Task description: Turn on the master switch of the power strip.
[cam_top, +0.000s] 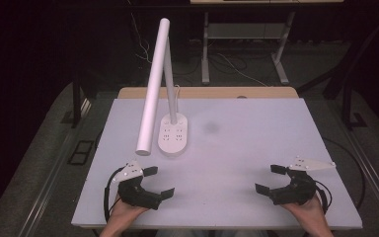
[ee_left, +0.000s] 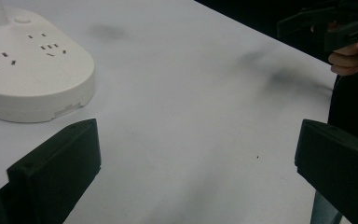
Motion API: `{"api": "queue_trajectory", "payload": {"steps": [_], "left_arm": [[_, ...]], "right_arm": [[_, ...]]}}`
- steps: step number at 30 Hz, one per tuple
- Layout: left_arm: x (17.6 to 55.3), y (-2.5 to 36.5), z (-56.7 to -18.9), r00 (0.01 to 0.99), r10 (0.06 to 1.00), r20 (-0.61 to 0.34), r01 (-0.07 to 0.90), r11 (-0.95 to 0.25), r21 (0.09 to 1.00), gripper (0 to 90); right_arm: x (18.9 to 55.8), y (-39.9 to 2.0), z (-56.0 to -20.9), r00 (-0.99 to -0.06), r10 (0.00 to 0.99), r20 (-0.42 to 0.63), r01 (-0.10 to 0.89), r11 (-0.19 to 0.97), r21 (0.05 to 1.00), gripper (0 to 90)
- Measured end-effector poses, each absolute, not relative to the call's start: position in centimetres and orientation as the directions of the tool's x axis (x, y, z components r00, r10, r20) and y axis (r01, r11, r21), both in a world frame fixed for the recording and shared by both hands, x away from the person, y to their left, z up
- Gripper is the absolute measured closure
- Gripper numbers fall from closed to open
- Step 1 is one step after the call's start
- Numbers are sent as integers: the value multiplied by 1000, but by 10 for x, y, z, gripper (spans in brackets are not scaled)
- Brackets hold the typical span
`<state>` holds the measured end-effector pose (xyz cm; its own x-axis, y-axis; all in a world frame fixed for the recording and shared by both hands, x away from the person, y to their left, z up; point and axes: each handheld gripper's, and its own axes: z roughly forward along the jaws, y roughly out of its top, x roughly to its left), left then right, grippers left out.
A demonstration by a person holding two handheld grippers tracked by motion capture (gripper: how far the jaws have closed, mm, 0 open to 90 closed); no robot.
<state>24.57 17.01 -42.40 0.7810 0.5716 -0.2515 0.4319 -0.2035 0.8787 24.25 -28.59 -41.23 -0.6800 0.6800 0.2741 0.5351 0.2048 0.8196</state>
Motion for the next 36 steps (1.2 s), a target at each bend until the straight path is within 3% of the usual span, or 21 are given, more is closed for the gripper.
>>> {"api": "queue_trajectory", "payload": {"steps": [36], "left_arm": [[247, 174, -413, 786, 561, -261, 454, -237, 859, 0]], "right_arm": [[241, -284, -417, -682, 671, 293, 560, 220, 799, 1]]}}
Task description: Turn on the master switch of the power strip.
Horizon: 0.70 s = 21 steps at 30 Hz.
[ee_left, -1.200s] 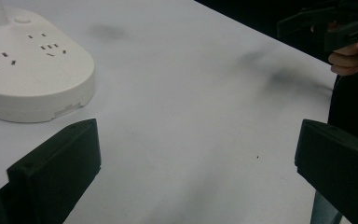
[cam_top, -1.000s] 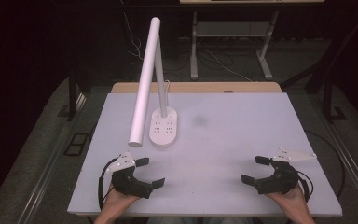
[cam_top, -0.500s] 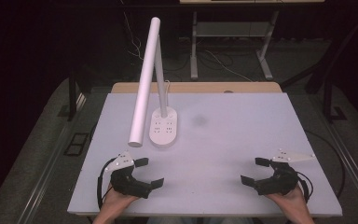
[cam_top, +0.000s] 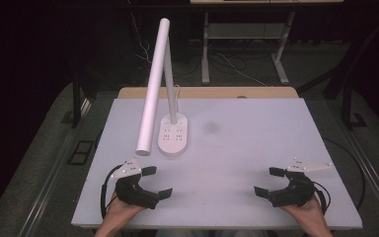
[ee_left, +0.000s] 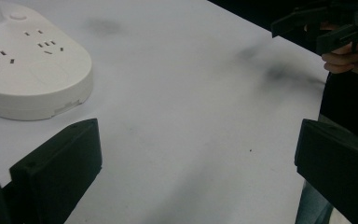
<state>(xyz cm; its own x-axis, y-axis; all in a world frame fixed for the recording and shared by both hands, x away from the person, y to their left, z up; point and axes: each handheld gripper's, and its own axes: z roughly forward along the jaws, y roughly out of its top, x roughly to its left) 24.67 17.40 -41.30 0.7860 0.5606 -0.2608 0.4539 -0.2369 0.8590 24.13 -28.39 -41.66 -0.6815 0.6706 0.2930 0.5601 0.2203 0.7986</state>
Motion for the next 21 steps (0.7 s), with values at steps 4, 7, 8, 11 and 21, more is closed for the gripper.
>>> {"api": "queue_trajectory", "payload": {"steps": [4, 7, 8, 11, 21], "left_arm": [[248, 175, -410, 788, 557, -264, 457, -241, 856, 0], [250, 176, -408, 787, 558, -265, 462, -246, 852, 0], [251, 176, -407, 785, 559, -267, 464, -244, 852, 0], [252, 176, -405, 790, 553, -266, 464, -254, 849, 0], [261, 182, -399, 788, 548, -282, 480, -258, 839, 0]], "right_arm": [[242, -284, -417, -683, 670, 290, 559, 224, 799, 1], [241, -284, -417, -680, 672, 293, 562, 222, 797, 1], [241, -284, -417, -680, 672, 292, 562, 222, 797, 1], [241, -285, -417, -680, 674, 290, 560, 222, 798, 1], [242, -286, -417, -679, 675, 289, 560, 221, 798, 1]]}}
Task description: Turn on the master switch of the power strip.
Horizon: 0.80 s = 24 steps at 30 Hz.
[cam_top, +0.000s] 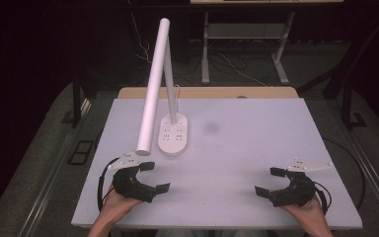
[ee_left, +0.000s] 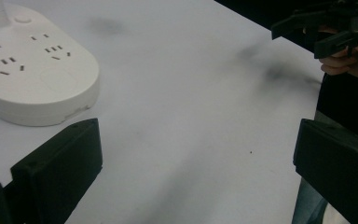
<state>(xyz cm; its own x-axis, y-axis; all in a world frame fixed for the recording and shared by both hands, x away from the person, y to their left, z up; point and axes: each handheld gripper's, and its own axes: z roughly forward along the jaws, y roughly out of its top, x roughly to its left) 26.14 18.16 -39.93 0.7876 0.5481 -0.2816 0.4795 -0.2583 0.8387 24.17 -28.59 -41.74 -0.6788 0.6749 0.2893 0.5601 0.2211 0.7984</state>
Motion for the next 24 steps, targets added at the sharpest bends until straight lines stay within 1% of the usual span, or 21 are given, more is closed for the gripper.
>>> {"api": "queue_trajectory", "payload": {"steps": [12, 24], "left_arm": [[276, 194, -390, 769, 573, -283, 503, -270, 821, 4], [292, 194, -381, 762, 586, -274, 513, -290, 808, 13]], "right_arm": [[242, -287, -418, -673, 681, 290, 565, 219, 795, 1], [242, -287, -418, -672, 682, 290, 565, 219, 795, 1]]}}
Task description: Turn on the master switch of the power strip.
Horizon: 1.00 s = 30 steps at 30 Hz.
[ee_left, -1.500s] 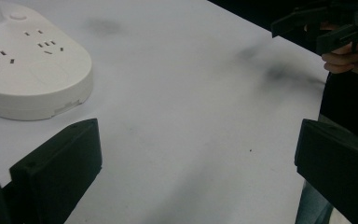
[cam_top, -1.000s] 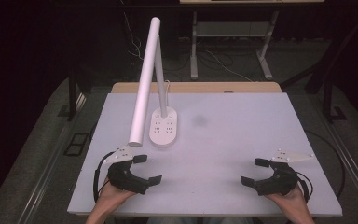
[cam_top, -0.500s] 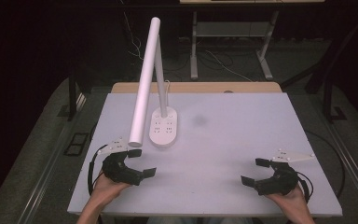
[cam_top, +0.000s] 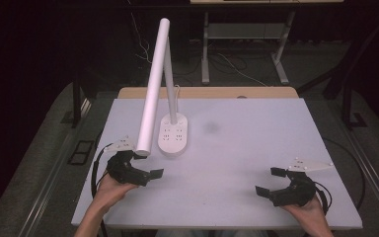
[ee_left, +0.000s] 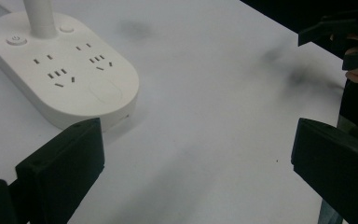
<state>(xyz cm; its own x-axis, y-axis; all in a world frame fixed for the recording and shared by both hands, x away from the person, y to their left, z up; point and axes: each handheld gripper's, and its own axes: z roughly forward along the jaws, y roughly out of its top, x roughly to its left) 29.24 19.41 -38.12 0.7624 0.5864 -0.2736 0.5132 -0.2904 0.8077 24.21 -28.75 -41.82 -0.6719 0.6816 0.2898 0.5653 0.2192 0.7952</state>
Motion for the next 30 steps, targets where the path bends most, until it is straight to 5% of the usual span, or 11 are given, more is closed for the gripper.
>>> {"api": "queue_trajectory", "payload": {"steps": [30], "left_arm": [[331, 195, -363, 756, 603, -255, 522, -320, 791, 26]], "right_arm": [[241, -289, -419, -674, 682, 284, 563, 226, 795, 1]]}}
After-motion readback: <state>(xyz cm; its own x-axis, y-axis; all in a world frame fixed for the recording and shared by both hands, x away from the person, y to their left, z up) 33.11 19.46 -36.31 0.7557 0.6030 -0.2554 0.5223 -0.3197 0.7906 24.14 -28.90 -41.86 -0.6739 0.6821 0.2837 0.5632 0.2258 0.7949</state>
